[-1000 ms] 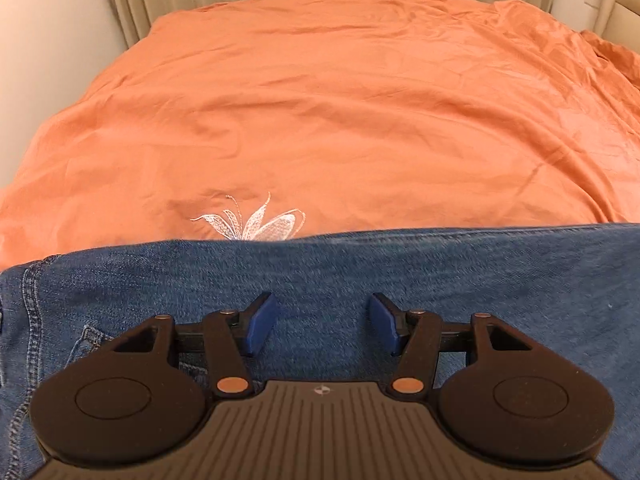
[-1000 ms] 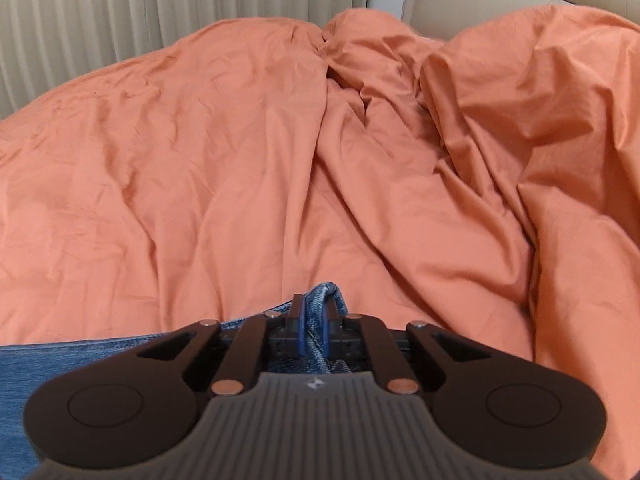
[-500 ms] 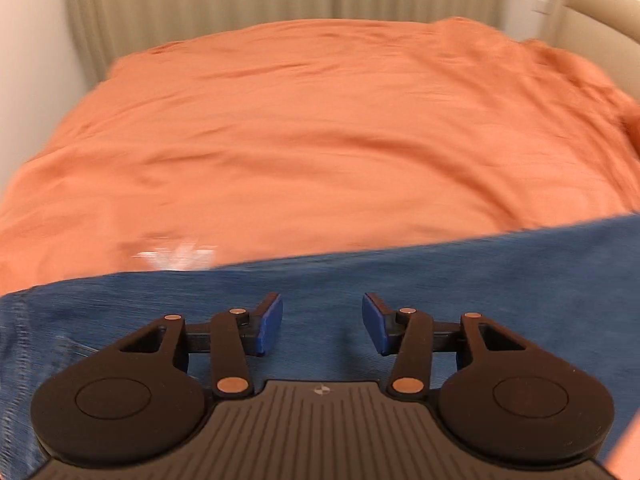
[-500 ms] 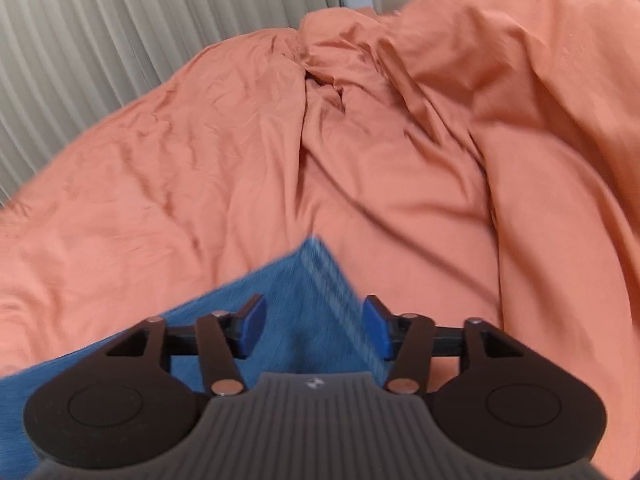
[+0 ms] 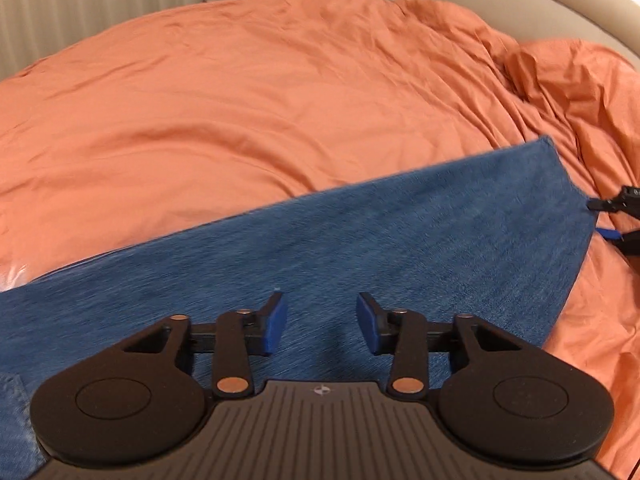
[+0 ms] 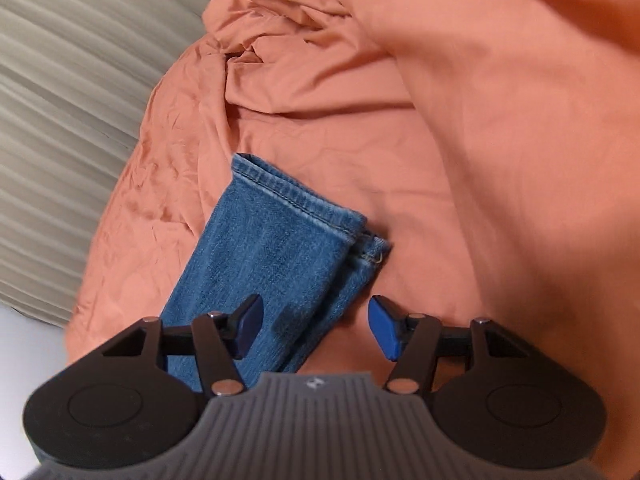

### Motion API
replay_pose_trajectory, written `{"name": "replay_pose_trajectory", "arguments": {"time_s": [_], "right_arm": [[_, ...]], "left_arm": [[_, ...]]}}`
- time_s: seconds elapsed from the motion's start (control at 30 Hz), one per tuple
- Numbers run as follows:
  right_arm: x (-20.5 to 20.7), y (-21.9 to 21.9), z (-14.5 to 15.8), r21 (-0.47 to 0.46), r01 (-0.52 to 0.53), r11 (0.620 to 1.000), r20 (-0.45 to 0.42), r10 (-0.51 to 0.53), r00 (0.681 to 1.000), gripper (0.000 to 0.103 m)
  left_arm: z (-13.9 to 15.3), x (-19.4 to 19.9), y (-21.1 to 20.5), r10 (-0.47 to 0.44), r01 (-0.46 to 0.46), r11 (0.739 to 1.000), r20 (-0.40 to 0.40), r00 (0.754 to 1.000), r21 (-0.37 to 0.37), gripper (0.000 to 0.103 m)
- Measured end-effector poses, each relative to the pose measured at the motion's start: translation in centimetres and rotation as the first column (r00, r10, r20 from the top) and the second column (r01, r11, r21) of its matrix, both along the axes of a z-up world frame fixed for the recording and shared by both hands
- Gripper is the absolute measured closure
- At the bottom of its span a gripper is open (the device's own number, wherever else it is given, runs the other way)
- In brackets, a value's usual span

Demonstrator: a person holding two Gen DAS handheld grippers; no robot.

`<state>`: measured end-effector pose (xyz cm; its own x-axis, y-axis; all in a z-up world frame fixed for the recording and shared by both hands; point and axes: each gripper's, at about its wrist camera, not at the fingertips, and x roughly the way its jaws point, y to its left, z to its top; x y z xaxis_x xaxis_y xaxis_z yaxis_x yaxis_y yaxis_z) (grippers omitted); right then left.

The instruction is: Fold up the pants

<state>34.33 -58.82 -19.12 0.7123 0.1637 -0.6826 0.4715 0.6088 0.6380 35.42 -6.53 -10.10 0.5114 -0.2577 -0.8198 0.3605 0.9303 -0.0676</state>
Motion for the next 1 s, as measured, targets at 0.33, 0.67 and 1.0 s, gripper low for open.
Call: {"name": "replay_pose_trajectory", "arguments": {"time_s": [0.33, 0.67, 1.0], "right_arm": [[0.3, -1.2, -1.5, -0.019, 0.005, 1.0, 0.129, -0.003, 0.992, 0.099], [0.5, -1.3, -1.2, -0.071, -0.034, 0.997, 0.137, 0.043, 0.99, 0.099], [0.8, -0.9, -0.9, -0.11, -0.038, 0.993, 0.105, 0.05, 0.993, 0.099]], "left_arm": [[-2.7, 5.0, -3.7, -0.061, 0.06, 0.997, 0.013, 0.998, 0.05, 0.082], [-5.7, 10.6, -9.5, -0.149, 0.147, 0.986, 0.018, 0.989, 0.083, 0.088], [-2.7, 8.7, -10.0, -0.18, 0.18, 0.983, 0.017, 0.983, 0.029, 0.088]]}}
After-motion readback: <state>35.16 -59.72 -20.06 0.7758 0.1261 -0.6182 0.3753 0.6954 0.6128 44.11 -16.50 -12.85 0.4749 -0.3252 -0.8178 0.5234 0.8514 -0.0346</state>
